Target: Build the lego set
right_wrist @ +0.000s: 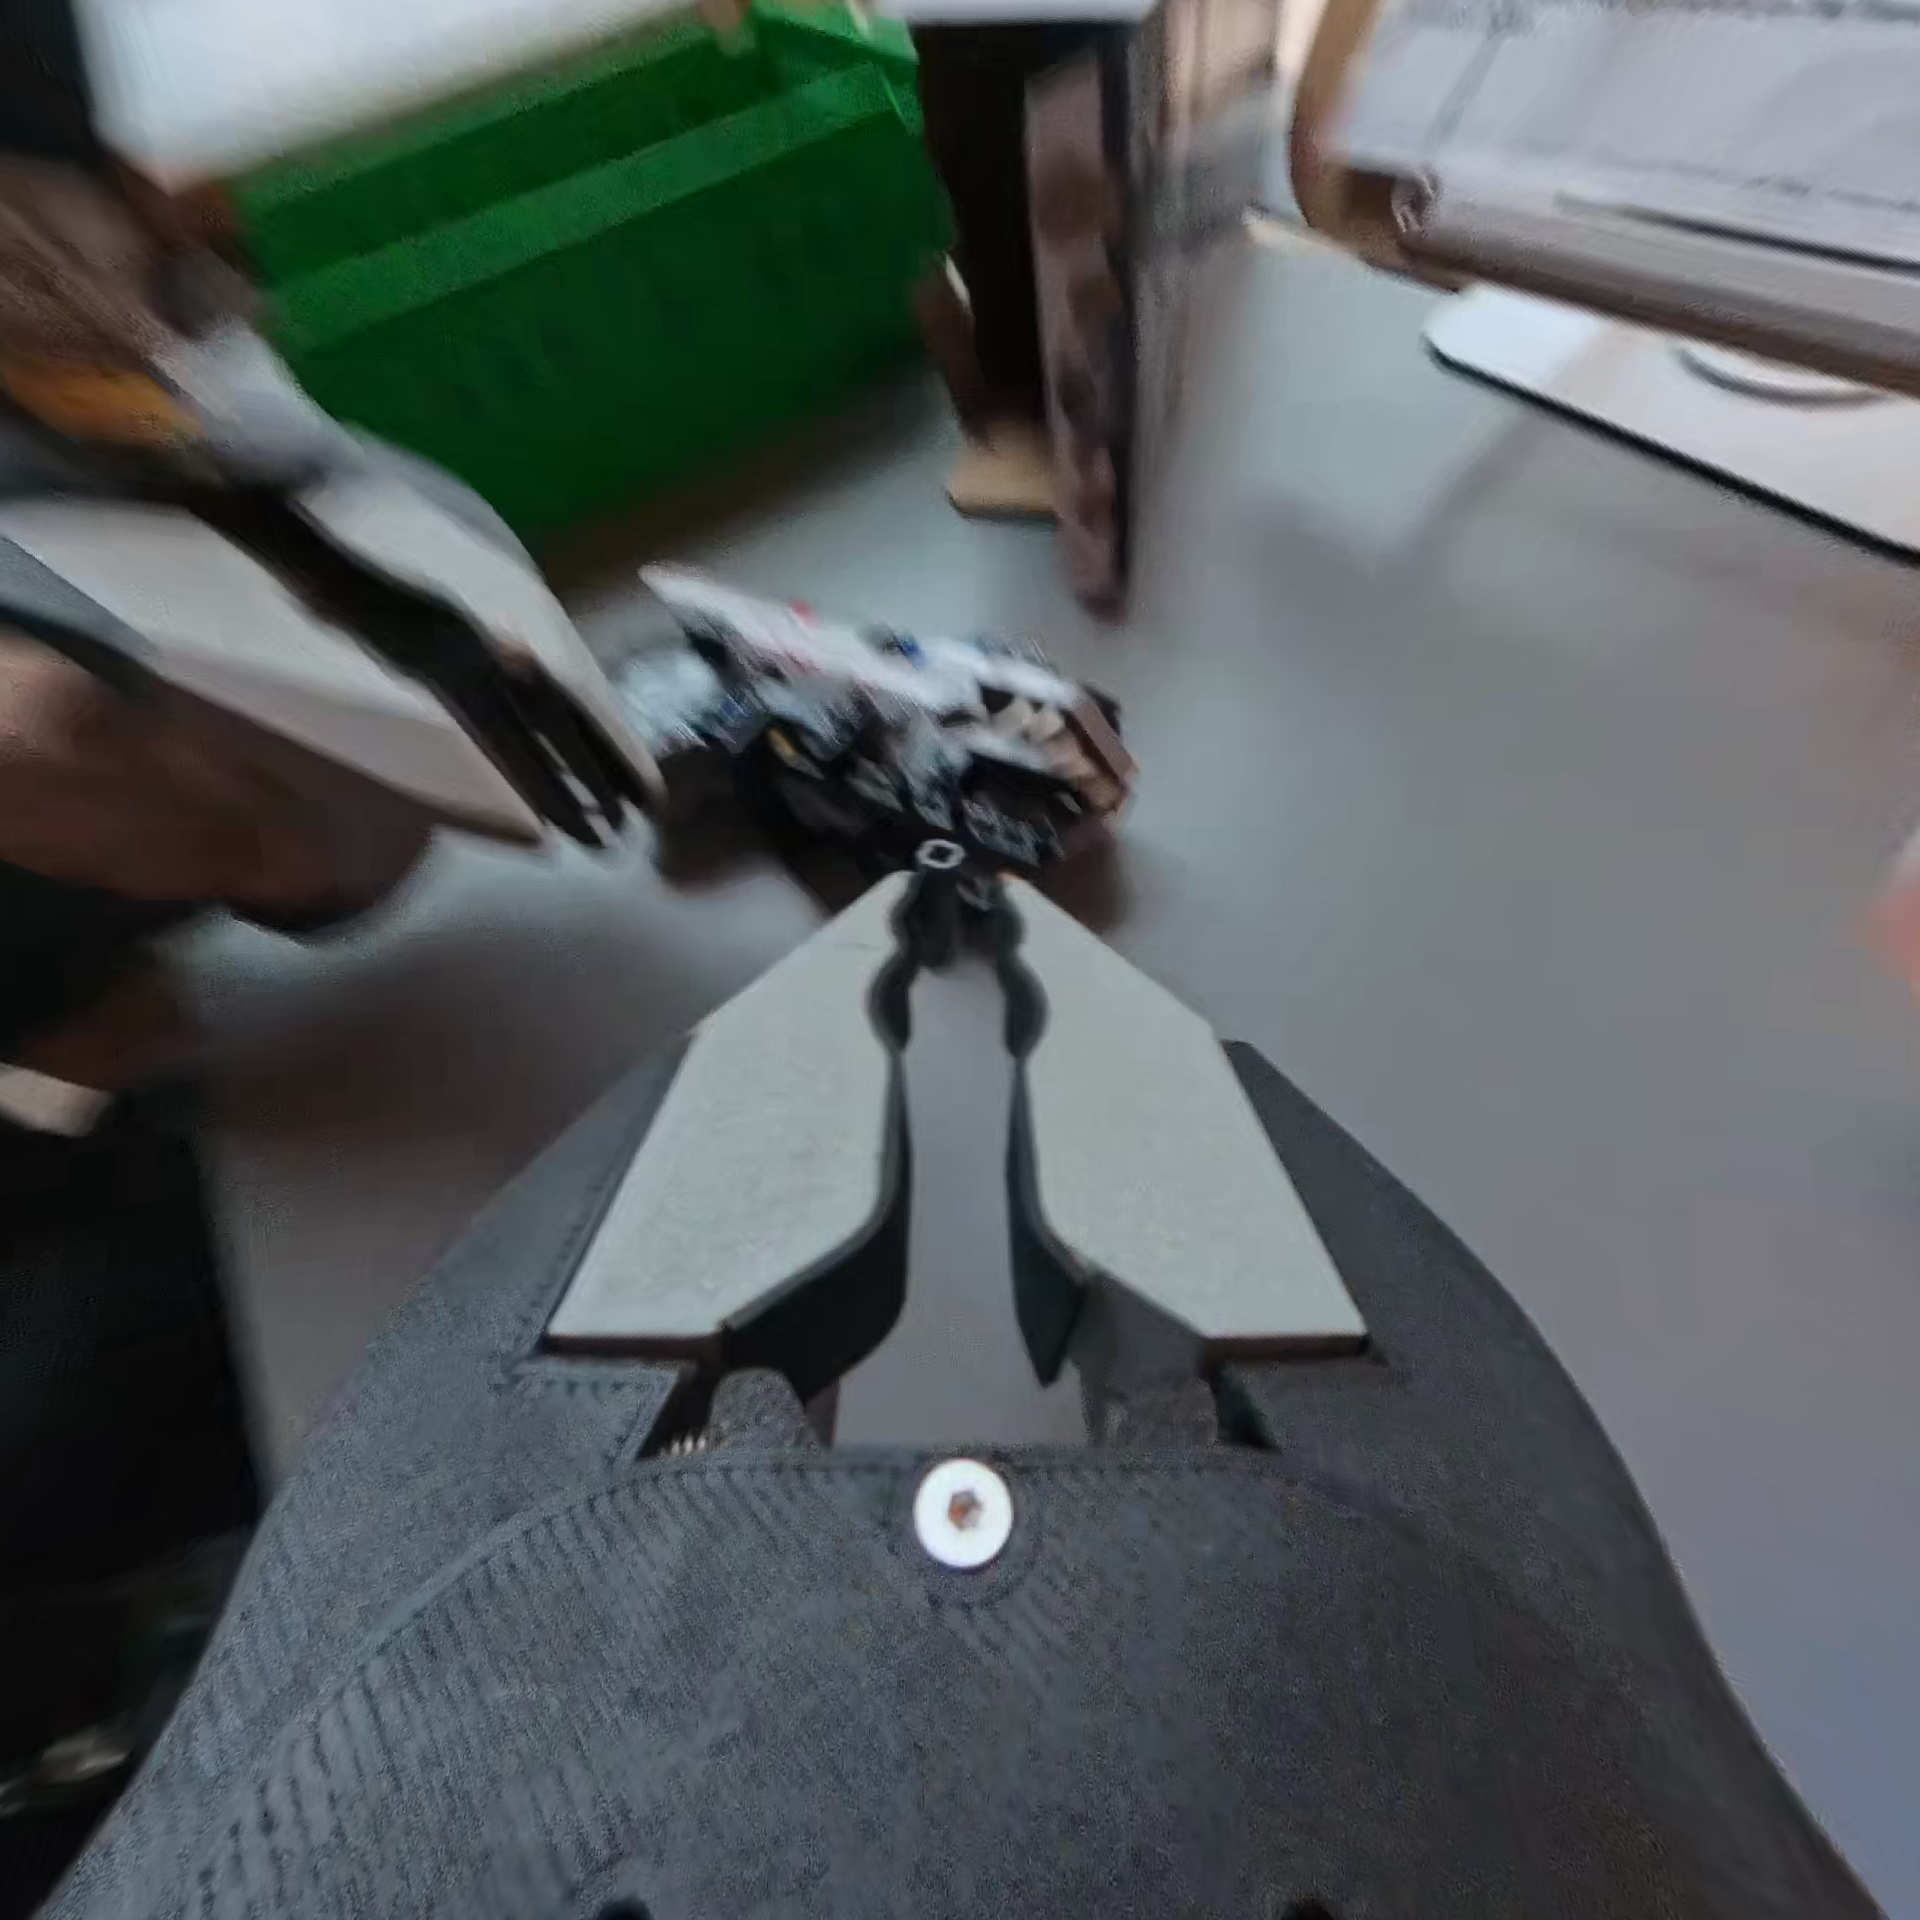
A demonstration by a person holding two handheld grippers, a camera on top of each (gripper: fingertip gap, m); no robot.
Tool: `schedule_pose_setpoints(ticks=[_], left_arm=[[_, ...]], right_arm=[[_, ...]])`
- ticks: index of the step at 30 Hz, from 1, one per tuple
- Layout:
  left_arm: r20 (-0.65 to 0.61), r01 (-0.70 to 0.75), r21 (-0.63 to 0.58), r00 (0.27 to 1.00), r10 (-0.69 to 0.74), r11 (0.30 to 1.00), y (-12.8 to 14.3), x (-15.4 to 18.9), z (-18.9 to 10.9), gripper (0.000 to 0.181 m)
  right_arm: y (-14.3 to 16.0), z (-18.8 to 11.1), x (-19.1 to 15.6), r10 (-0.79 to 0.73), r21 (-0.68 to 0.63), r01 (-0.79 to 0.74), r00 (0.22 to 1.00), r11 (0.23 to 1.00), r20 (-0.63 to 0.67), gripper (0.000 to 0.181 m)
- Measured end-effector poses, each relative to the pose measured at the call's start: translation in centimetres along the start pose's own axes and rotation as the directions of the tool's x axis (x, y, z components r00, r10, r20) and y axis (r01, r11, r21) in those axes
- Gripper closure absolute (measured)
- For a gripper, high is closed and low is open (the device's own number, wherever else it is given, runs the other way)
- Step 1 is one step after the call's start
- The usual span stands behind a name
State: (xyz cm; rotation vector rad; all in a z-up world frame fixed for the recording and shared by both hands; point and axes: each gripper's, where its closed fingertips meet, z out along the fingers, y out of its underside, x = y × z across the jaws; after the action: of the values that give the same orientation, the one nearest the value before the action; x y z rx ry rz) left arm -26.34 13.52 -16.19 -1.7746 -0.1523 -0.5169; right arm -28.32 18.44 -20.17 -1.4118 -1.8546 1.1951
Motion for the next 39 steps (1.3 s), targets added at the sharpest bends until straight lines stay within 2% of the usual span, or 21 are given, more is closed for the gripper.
schedule_pose_setpoints(ticks=[1, 4, 6, 8, 12, 16, 17, 18, 19, 21, 23, 25, 28, 29, 30, 34, 37, 38, 39], left_arm=[[0.013, 0.007, -0.002, 1.0, -0.007, 1.0, 0.0, -0.4, -0.2, 0.166], [-0.013, 0.054, 0.012, 0.998, -0.054, 0.998, -0.3, -0.5, -0.4, 0.166], [-0.027, 0.056, 0.013, 0.998, -0.055, 0.998, -0.3, -0.3, -0.5, 0.166], [-0.031, 0.016, 0.009, 0.999, -0.016, 1.0, -0.3, -0.1, -0.5, 0.166], [-0.023, -0.096, 0.014, 0.995, 0.096, 0.995, -0.3, 0.4, -0.6, 0.166], [-0.123, -0.071, 0.034, 0.99, 0.075, 0.997, -0.2, 2.0, -0.1, 0.165], [-0.153, -0.087, 0.052, 0.984, 0.094, 0.995, -0.4, 2.5, -0.2, 0.166], [-0.173, -0.13, 0.07, 0.975, 0.141, 0.989, -0.6, 3.1, -0.4, 0.166], [-0.187, -0.205, 0.085, 0.958, 0.217, 0.975, -0.8, 3.7, -0.8, 0.166], [-0.161, -0.405, 0.1, 0.895, 0.417, 0.909, -0.6, 4.3, -1.4, 0.166], [-0.135, -0.57, 0.076, 0.807, 0.574, 0.818, 0.2, 4.8, -1.6, 0.167], [-0.189, -0.635, 0.11, 0.742, 0.644, 0.764, 0.6, 6.8, -1.8, 0.167], [-0.202, -0.651, 0.154, 0.716, 0.669, 0.743, 0.3, 8.1, -1.9, 0.168], [-0.207, -0.656, 0.145, 0.712, 0.671, 0.741, 0.5, 8.1, -1.8, 0.168], [-0.209, -0.659, 0.147, 0.709, 0.674, 0.738, 0.5, 8.2, -1.8, 0.168], [-0.207, -0.656, 0.129, 0.716, 0.667, 0.744, 0.2, 8.2, -2.0, 0.167], [-0.172, -0.67, 0.06, 0.723, 0.669, 0.74, 0.2, 7.2, -2.2, 0.156], [-0.169, -0.68, 0.033, 0.718, 0.675, 0.732, 0.3, 6.9, -2.4, 0.156], [-0.166, -0.691, 0.012, 0.712, 0.683, 0.723, 0.4, 6.7, -2.5, 0.164]], right_arm=[[1.3, 0.5, 0.0, -0.046, -0.048, 0.045, 0.999, 0.998, -0.022, 0.16], [5.5, 2.1, 0.1, -0.131, -0.217, 0.126, 0.991, 0.968, -0.007, 0.156], [6.2, 2.3, 0.3, -0.147, -0.247, 0.141, 0.989, 0.959, -0.007, 0.15], [5.3, 1.9, 0.4, -0.152, -0.213, 0.147, 0.988, 0.966, -0.01, 0.143], [2.0, -0.3, -1.3, -0.229, -0.06, 0.229, 0.973, 0.972, 0.008, 0.133], [-1.3, -2.0, -6.0, -0.378, 0.102, 0.371, 0.924, 0.923, 0.059, 0.141], [-1.5, -2.1, -6.8, -0.355, 0.115, 0.344, 0.93, 0.932, 0.096, 0.15], [-1.4, -2.3, -7.6, -0.296, 0.11, 0.28, 0.939, 0.954, 0.177, 0.168], [-1.4, -2.7, -8.7, -0.21, 0.104, 0.187, 0.931, 0.977, 0.3, 0.168], [-2.2, -4.3, -10.3, -0.04, 0.106, -0.019, 0.847, 0.994, 0.53, 0.16], [-3.4, -5.5, -10.4, 0.046, 0.135, -0.171, 0.767, 0.976, 0.639, 0.16], [-3.6, -5.7, -10.5, 0.087, 0.129, -0.243, 0.714, 0.961, 0.695, 0.158], [-3.4, -5.8, -12.0, 0.125, 0.076, -0.298, 0.6, 0.951, 0.79, 0.155], [-3.6, -6.2, -12.6, 0.121, 0.072, -0.317, 0.55, 0.946, 0.826, 0.166], [-3.8, -6.4, -12.9, 0.122, 0.069, -0.333, 0.519, 0.94, 0.846, 0.169], [-4.0, -6.4, -12.8, 0.15, 0.046, -0.411, 0.432, 0.911, 0.889, 0.173], [-4.0, -6.2, -11.6, 0.187, 0.03, -0.473, 0.405, 0.881, 0.895, 0.178], [-4.0, -6.3, -11.3, 0.196, 0.022, -0.488, 0.391, 0.872, 0.899, 0.178], [-4.0, -6.4, -11.1, 0.2, 0.021, -0.5, 0.384, 0.866, 0.901, 0.178]])
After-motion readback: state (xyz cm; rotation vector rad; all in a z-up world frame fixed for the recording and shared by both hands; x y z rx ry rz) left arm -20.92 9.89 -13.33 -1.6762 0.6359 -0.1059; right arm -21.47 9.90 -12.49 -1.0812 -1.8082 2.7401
